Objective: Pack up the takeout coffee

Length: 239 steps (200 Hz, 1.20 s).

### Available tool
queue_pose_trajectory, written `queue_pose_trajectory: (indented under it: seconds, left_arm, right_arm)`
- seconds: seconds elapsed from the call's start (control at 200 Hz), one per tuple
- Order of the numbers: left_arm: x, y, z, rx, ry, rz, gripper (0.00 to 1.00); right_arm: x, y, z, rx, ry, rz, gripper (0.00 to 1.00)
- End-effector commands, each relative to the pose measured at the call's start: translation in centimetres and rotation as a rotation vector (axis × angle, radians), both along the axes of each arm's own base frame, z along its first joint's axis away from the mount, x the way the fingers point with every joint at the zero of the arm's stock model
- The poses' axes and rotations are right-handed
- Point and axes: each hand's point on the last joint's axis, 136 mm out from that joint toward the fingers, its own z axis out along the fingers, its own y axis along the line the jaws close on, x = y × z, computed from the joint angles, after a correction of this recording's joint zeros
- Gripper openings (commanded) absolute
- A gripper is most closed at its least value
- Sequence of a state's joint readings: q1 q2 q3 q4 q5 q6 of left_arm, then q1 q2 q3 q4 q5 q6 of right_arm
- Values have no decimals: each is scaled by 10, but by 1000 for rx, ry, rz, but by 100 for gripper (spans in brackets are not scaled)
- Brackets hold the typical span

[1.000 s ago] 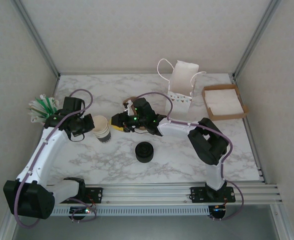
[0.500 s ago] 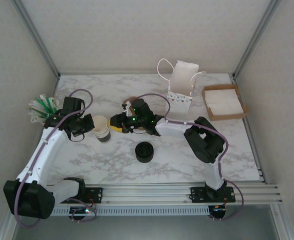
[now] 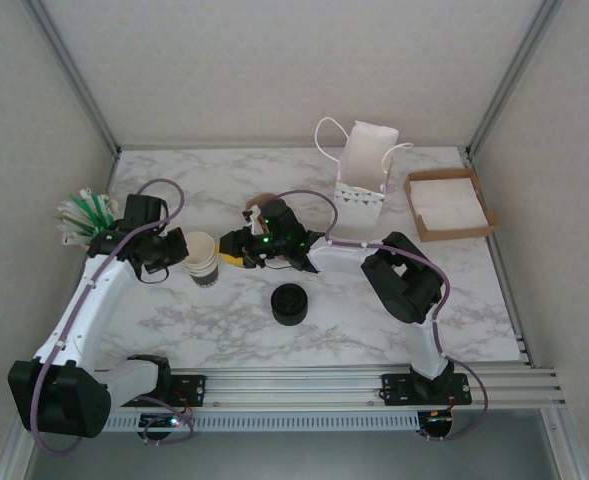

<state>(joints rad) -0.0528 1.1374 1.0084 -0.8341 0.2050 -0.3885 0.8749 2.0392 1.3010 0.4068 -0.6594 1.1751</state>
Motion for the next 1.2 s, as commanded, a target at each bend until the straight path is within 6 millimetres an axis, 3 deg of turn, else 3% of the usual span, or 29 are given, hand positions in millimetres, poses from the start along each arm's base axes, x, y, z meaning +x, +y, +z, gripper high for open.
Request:
queue_pose_trajectory:
  seconds: [0.0,0.671,0.856,1.192]
  left_arm:
    - [0,-8,7,-62,-37,-14,0]
    - [2,-1,26,-94,-79,11,0]
    - [4,3,37,-83,-102,23,0]
    - [5,15,73,-26,-167,58,0]
  right_arm:
    - [-4,6,2,-4,0,19,41]
    - [-8,-1,4,-130,-56,21,46]
    - [-9,-1,18,-126,-82,30,49]
    - [-11,-11,61,-141,-182,38,60]
